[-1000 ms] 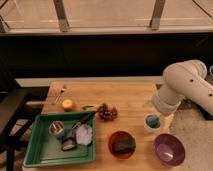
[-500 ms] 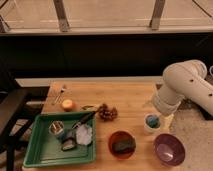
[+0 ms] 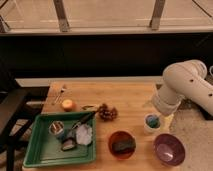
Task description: Wipe table surface with towel
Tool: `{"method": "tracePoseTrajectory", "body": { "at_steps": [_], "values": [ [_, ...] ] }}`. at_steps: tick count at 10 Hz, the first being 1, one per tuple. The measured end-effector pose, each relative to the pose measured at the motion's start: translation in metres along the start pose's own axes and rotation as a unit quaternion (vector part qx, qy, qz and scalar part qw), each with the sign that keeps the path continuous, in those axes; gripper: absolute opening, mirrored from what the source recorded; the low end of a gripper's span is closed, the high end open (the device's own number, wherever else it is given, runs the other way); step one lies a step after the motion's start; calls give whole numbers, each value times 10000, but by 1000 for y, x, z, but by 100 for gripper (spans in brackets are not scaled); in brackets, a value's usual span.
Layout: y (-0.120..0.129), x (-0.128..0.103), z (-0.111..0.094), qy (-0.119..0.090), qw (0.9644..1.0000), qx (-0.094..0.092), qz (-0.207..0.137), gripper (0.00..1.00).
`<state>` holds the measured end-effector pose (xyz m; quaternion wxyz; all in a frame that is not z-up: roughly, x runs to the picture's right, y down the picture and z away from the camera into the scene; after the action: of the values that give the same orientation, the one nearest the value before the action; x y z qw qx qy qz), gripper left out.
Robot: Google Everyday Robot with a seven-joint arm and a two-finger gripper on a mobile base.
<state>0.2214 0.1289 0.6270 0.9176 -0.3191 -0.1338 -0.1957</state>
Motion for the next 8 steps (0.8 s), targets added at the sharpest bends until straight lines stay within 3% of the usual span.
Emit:
{"method": "tracePoseTrajectory", "body": {
  "at_steps": [5,8],
  "values": [
    [-2,0,-2,35,10000,11,-18,73],
    [-22,-25,-4,-12,9999,9,-159,73]
  ]
}}
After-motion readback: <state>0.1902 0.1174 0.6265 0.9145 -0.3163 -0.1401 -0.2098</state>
